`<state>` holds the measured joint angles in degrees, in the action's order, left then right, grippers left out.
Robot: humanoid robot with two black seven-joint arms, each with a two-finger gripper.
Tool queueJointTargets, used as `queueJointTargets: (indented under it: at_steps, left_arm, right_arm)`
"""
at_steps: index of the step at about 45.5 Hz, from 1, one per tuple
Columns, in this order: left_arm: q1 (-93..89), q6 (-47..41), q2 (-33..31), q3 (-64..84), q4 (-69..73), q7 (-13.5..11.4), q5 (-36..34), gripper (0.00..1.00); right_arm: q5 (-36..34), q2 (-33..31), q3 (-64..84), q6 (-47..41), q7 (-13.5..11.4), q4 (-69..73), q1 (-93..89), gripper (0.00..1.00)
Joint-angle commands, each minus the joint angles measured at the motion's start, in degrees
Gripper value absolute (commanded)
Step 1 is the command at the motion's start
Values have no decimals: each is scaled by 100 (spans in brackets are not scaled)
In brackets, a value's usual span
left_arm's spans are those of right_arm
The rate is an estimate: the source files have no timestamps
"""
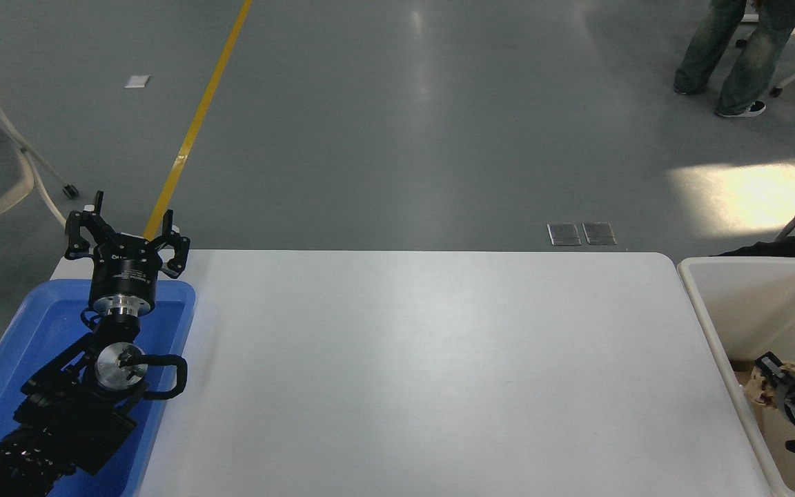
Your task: Pick up paper ball place in dustbin
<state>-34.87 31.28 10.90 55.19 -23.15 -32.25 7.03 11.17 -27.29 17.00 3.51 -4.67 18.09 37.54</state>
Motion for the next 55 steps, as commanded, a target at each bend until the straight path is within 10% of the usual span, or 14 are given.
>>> queueJointTargets:
  at_steps: [1, 55]
  left_arm:
    - [-2, 1, 0, 0, 3, -1, 0, 99]
    - [-2, 1, 0, 0, -6, 8, -8, 99]
  right_arm:
    - [17, -13, 23, 10, 1, 54, 130, 100]
    - [70, -1218, 2949, -376, -69, 4325, 4876, 100]
